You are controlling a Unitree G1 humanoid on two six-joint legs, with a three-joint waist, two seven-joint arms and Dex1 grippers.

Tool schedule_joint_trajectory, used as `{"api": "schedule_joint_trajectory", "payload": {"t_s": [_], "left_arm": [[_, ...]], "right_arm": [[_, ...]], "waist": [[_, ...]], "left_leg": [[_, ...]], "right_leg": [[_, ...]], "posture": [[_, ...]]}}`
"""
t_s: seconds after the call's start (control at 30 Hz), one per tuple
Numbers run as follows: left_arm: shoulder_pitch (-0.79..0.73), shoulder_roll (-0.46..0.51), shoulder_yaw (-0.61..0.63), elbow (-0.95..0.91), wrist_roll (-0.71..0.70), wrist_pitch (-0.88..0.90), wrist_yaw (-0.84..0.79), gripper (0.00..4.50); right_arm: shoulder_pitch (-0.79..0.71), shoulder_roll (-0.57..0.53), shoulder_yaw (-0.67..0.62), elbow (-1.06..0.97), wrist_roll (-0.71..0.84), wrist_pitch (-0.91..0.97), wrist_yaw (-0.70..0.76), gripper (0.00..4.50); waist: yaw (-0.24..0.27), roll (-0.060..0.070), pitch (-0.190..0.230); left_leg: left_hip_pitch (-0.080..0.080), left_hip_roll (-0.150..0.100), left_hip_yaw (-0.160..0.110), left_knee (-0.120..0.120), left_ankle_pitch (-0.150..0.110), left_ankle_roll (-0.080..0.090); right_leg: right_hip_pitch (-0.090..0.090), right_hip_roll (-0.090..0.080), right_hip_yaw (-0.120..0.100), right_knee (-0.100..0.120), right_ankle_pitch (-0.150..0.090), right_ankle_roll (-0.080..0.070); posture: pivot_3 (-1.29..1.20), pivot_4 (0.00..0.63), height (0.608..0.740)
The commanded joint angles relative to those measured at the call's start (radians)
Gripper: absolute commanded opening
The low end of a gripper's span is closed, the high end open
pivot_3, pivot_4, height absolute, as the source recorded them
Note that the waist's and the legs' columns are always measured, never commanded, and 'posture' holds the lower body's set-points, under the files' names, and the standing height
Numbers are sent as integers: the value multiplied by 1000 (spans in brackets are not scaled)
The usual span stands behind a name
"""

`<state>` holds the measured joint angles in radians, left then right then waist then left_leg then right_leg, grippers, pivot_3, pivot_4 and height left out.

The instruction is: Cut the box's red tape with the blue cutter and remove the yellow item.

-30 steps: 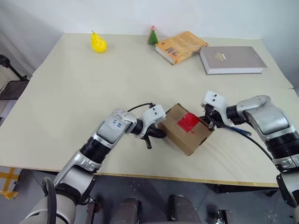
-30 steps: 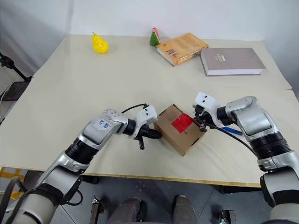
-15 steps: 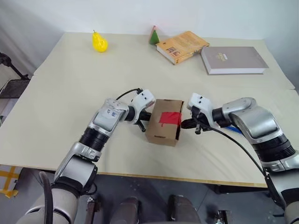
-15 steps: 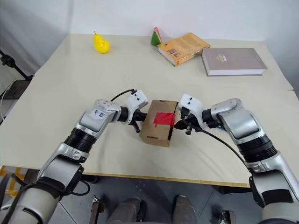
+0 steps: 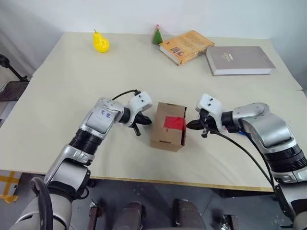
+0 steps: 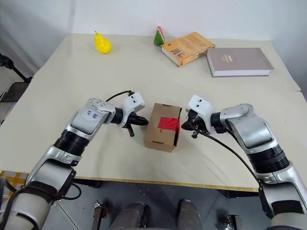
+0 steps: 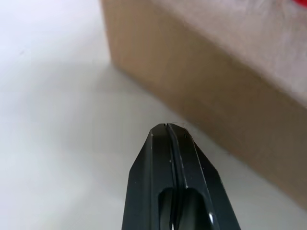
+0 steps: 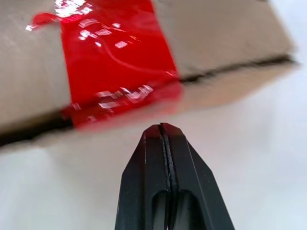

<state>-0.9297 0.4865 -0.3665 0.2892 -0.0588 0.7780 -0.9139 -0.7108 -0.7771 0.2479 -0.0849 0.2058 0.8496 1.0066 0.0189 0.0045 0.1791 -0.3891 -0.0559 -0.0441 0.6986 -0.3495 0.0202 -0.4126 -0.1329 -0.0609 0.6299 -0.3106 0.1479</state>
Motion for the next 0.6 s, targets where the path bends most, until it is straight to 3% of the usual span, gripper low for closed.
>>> {"api": "schedule_joint_trajectory", "payload": {"t_s": [0.03, 0.07, 0.17, 0.53, 0.6], "left_arm": [[-43, 36, 15, -1, 26, -30, -15, 0], [-61, 41, 25, 23, 31, -45, -10, 0], [-120, 29, 53, 70, 15, -80, -20, 0], [-176, -118, 52, 134, -38, -143, -129, 0], [-175, -139, 39, 164, -27, -163, -134, 0]], "right_arm": [[9, -17, -92, -19, -30, -80, -77, 8], [10, -32, -107, -17, -35, -95, -79, 8], [9, -70, -152, -52, -24, -77, -85, 603], [34, 10, -197, -275, 105, 170, -174, 4283], [67, 11, -184, -300, 109, 184, -188, 4471]], "waist": [[0, 0, 0], [-1, 0, 0], [2, 0, 0], [2, 0, 0], [2, 0, 0]], "left_leg": [[0, 0, 0, 0, 0, 0], [0, 0, 0, 0, 0, 0], [-1, -1, 0, 0, 0, 0], [-1, -1, 0, 0, 0, 1], [-1, -1, -1, 0, 0, 1]], "right_leg": [[0, 0, 0, 0, 0, 0], [0, 0, 0, 0, 0, 0], [0, 0, 0, 0, 0, 0], [0, -1, -1, 0, 0, 1], [0, 0, -1, 1, 0, 1]], "posture": [[0, 150, 740], [0, 150, 740], [0, 150, 740], [0, 150, 740], [0, 150, 740]]}}
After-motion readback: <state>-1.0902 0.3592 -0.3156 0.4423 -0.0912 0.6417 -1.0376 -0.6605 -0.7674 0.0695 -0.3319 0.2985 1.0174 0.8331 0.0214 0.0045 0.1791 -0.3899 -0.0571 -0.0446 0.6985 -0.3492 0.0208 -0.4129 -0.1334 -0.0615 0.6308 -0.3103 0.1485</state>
